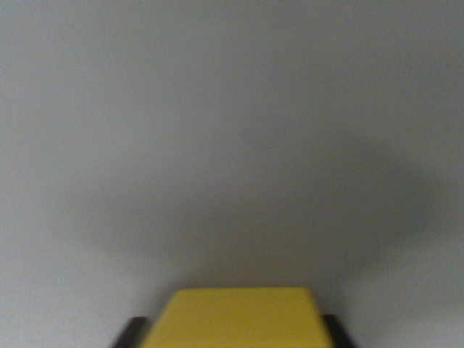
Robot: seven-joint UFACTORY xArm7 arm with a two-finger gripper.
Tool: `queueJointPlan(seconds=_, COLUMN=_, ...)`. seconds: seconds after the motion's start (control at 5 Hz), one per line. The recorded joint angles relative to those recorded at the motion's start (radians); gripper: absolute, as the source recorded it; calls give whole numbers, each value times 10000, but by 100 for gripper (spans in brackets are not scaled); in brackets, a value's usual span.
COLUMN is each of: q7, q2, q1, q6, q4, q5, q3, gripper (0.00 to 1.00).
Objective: Pick yellow cube
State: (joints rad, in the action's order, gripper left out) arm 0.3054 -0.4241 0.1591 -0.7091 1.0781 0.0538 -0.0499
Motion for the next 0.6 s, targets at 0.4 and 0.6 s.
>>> queueJointPlan(seconds=0.4, q7=-3, q2=25, q1=0, q6=-68, q4=43, q5=-3, q3=-1, gripper=100)
queueJointPlan(seconds=0.6, q7=-3, q2=25, q1=0, q6=-68, q4=43, q5=-3, q3=-1, gripper=100)
